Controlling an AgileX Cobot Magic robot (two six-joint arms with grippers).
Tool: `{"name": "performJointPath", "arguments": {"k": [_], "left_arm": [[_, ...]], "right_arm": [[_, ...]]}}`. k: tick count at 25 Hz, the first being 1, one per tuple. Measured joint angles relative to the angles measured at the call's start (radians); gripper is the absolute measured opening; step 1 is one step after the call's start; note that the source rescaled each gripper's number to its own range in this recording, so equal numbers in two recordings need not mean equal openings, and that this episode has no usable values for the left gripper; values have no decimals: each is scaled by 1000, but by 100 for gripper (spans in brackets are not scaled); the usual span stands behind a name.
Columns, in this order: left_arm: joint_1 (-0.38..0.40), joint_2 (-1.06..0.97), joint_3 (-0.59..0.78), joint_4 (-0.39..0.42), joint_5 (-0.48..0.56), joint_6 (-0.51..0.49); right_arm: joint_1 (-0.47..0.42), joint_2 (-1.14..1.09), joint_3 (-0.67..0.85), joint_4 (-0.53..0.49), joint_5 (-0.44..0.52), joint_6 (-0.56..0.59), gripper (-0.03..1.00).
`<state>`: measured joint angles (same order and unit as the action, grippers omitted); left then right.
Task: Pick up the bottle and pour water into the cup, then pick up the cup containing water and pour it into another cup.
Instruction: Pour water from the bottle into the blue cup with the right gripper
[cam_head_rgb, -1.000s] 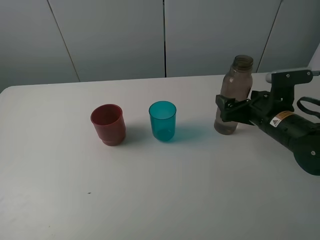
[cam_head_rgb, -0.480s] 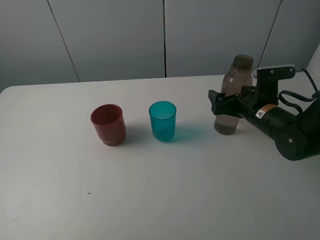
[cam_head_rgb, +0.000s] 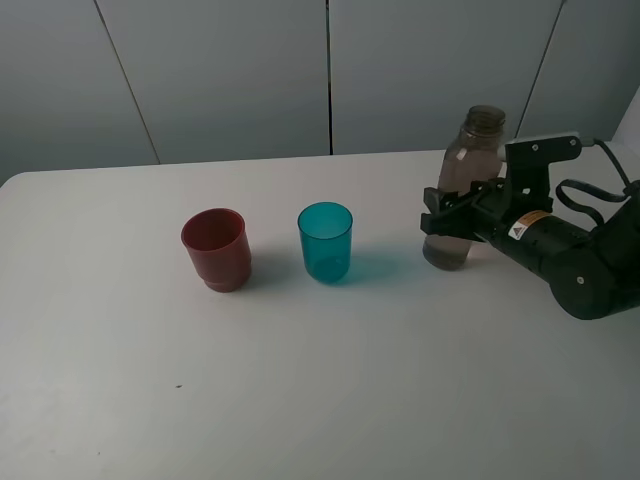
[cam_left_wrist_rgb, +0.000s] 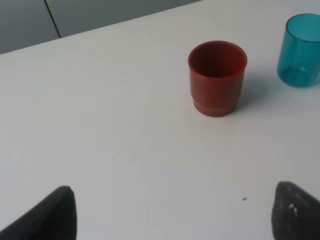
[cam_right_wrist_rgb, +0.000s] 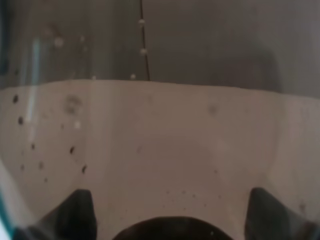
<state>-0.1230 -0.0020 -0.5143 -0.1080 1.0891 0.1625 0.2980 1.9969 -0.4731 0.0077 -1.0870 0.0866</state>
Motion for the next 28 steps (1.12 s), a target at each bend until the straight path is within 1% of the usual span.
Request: {"name": "performJointPath", "arguments": {"k": [17, 18, 21, 24, 28], "left_arm": [[0, 0, 0, 0, 0, 0], [0, 0, 0, 0, 0, 0], [0, 0, 0, 0, 0, 0], [0, 0, 0, 0, 0, 0], [0, 0, 0, 0, 0, 0]], "right_arm": [[0, -7, 0, -8, 6, -7, 1], [0, -21, 0, -8, 24, -13, 1], [0, -104, 0, 13, 127, -69, 1], [0, -216, 2, 39, 260, -169, 1], [0, -349, 2, 41, 433, -294, 1]]}}
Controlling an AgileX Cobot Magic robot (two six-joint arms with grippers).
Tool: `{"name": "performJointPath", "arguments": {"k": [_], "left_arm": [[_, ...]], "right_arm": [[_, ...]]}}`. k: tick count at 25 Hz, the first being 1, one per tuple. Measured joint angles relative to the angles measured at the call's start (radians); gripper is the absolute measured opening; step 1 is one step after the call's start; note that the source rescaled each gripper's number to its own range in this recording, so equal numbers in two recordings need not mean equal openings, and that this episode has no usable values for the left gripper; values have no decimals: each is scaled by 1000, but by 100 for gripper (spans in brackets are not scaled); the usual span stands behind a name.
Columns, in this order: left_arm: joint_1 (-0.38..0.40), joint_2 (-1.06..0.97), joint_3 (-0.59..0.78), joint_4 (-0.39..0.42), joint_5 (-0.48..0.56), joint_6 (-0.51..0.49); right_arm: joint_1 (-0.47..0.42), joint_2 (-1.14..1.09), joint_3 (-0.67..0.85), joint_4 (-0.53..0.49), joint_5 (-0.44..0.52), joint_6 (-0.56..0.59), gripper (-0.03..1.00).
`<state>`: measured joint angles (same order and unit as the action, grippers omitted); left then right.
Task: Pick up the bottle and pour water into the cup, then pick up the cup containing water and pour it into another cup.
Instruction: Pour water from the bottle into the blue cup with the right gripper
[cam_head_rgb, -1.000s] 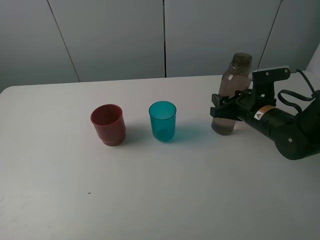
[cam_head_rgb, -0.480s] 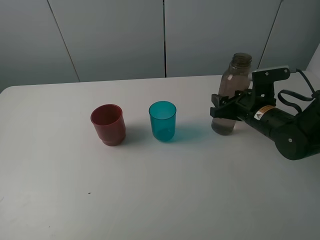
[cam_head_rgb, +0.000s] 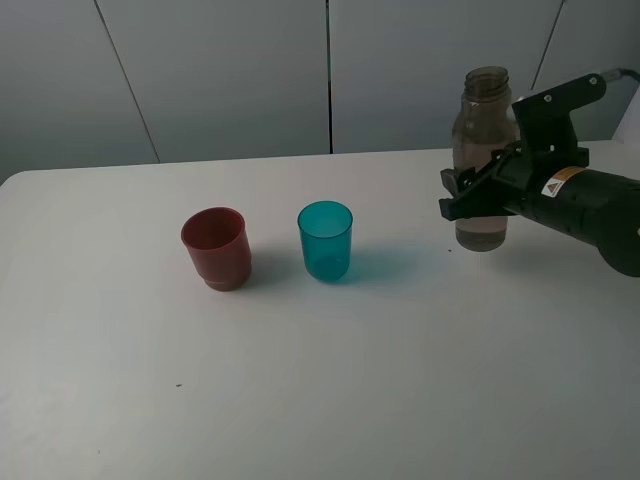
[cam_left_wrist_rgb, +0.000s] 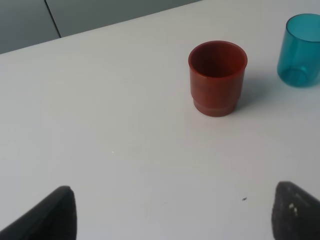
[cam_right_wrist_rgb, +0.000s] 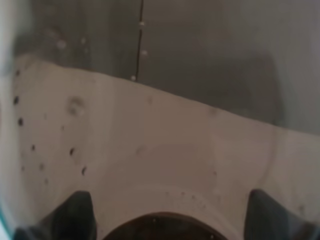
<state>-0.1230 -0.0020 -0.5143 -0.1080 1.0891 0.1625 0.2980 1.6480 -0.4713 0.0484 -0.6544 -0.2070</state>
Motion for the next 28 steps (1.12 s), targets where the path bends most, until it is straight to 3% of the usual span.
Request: {"name": "performJointPath", "arguments": {"k": [4, 9, 14, 28], "left_arm": [[0, 0, 0, 0, 0, 0], [0, 0, 0, 0, 0, 0], [0, 0, 0, 0, 0, 0], [0, 0, 0, 0, 0, 0]], "right_arm": [[0, -94, -2, 6, 135, -97, 1], [0, -144, -85, 13, 383, -236, 1], [0, -146, -161, -8, 554, -311, 1], [0, -155, -196, -401, 660, -322, 1]]}}
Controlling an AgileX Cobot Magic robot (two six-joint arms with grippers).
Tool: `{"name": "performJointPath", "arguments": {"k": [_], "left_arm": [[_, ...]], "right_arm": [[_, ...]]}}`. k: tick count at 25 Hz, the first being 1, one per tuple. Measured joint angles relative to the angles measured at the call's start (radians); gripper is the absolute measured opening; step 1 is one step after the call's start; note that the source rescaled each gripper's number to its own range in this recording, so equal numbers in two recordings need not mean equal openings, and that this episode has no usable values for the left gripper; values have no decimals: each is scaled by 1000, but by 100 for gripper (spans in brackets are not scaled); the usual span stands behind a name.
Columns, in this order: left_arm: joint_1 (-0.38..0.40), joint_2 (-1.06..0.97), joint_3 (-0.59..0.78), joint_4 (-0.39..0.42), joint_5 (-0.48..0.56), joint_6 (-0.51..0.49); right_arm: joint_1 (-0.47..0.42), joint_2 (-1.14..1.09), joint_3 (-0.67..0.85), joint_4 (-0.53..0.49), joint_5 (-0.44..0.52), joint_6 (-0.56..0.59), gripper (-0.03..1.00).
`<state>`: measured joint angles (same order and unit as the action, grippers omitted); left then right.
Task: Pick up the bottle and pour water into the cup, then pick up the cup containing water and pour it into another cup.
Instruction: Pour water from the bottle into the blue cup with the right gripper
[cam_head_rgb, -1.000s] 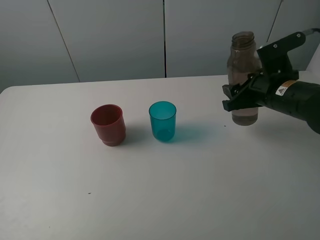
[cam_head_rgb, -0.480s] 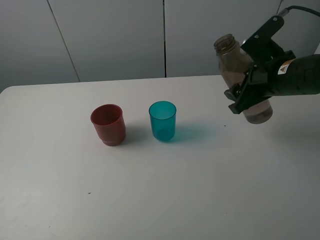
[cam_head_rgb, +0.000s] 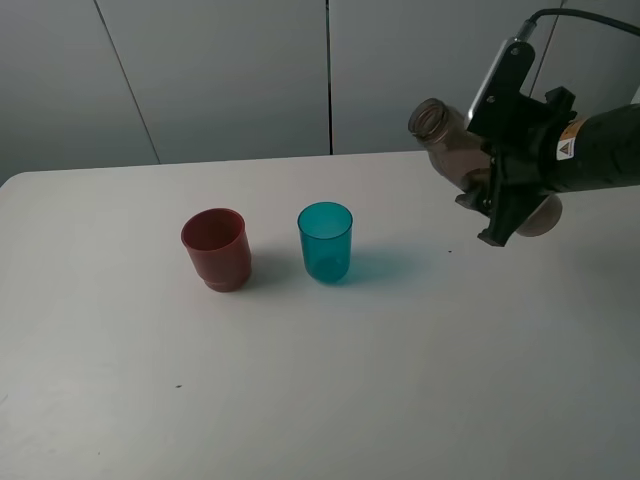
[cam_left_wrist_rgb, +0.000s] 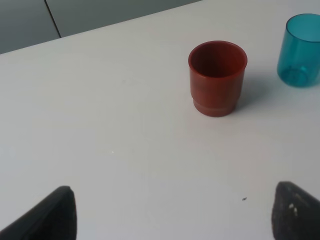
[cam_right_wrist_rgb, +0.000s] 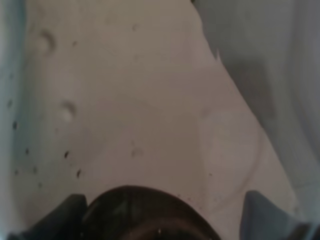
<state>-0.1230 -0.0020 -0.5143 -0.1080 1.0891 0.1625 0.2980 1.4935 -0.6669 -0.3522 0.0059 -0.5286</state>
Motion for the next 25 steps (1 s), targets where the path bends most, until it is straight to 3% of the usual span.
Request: {"name": "performJointPath", "arguments": {"k": [2, 5, 11, 17, 25], "left_arm": [[0, 0, 0, 0, 0, 0], [0, 0, 0, 0, 0, 0], [0, 0, 0, 0, 0, 0], [0, 0, 0, 0, 0, 0], [0, 0, 0, 0, 0, 0]], "right_arm": [[0, 21, -32, -84, 23, 54, 1], [0, 63, -86, -260, 93, 221, 1], [36, 107, -126, -722, 181, 691, 1], [121, 162, -135, -1039, 220, 906, 1], [201, 191, -135, -1298, 339, 1119, 1]]}}
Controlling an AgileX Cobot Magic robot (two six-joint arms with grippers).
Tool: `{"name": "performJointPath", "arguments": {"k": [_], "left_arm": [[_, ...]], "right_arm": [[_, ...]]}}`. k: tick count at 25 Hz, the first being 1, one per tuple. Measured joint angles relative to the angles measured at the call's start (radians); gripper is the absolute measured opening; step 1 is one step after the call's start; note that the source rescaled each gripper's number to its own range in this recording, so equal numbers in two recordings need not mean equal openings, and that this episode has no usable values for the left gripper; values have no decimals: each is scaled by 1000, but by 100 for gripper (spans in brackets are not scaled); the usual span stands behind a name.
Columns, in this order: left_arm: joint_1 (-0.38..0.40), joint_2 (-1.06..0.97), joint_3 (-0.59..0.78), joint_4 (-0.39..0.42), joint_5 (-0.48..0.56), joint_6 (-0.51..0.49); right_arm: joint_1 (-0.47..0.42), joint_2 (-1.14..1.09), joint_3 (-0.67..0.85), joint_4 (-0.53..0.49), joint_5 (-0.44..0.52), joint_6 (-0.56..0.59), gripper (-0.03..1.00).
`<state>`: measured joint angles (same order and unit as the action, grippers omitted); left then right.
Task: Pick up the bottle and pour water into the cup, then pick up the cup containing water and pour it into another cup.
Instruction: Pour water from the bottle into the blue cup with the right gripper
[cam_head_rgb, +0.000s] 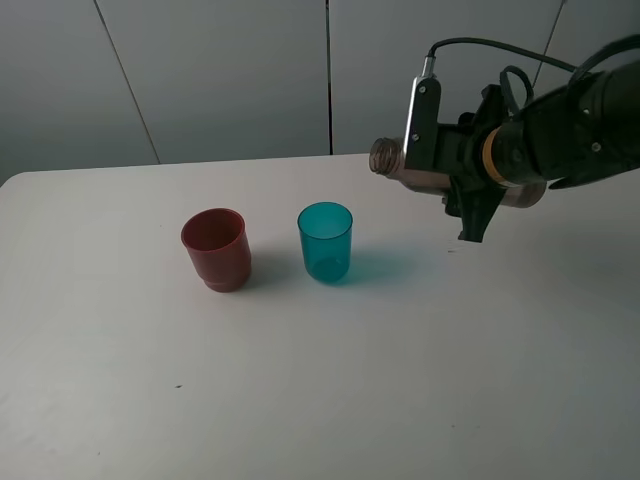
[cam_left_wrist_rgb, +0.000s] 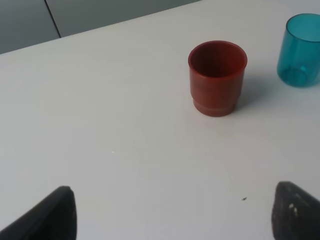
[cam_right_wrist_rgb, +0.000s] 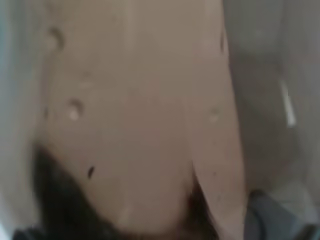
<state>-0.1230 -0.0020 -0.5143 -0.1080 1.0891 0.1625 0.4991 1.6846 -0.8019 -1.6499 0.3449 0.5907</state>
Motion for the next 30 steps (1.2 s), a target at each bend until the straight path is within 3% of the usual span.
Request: {"name": "performJointPath", "arguments": {"k": [4, 14, 30], "left_arm": [[0, 0, 0, 0, 0, 0], [0, 0, 0, 0, 0, 0], [0, 0, 0, 0, 0, 0]], "right_arm": [[40, 2, 0, -61, 34, 55, 1], [119, 90, -19, -66, 99, 59, 1], [128, 153, -81, -66, 153, -17, 1]]}}
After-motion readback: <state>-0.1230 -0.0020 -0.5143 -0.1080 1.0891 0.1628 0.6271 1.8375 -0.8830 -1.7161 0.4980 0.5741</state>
